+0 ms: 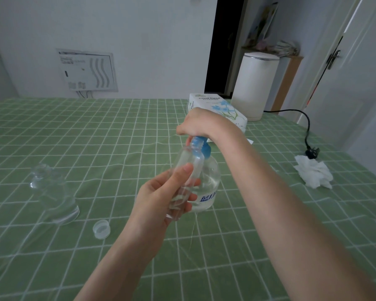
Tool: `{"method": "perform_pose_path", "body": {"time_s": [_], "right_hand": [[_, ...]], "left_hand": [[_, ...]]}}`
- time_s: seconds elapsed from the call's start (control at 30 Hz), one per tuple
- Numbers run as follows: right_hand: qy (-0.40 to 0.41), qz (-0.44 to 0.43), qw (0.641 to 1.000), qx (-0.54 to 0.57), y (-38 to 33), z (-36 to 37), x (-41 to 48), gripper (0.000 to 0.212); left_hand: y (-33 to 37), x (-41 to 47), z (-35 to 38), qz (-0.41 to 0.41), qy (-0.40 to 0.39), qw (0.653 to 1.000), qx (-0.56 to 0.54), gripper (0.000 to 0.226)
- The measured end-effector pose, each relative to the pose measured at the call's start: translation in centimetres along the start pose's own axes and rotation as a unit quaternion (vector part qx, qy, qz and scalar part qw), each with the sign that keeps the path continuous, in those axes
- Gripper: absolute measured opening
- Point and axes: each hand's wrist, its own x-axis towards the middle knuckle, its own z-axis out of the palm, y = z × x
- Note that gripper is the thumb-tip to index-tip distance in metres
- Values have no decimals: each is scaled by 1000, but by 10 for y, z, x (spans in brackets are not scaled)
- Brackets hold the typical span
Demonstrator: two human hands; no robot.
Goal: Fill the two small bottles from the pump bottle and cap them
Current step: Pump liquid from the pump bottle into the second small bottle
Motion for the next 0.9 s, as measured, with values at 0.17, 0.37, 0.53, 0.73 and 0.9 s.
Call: {"method": "perform_pose_path", "body": {"time_s": [0.17, 0.37, 0.53, 0.73, 0.9], "right_hand": [[-9, 13, 1000, 12, -1, -2, 1, 12], [-25, 23, 999, 14, -4, -1, 0, 30], [-30, 25, 999, 26, -1, 6, -1, 27], [-22, 17, 999, 23, 2, 5, -2, 22], [12, 8, 1000, -5, 0, -3, 1, 24]], "left_hand": [[0, 1, 1, 2, 3, 1000, -5, 34], [-1, 1, 0, 3, 0, 1000, 4, 36], [-3, 1, -2, -6, 8, 1000, 8, 41], [-2, 0, 0, -5, 8, 1000, 5, 38], [1, -1, 1, 4, 6, 1000, 1, 37]]}}
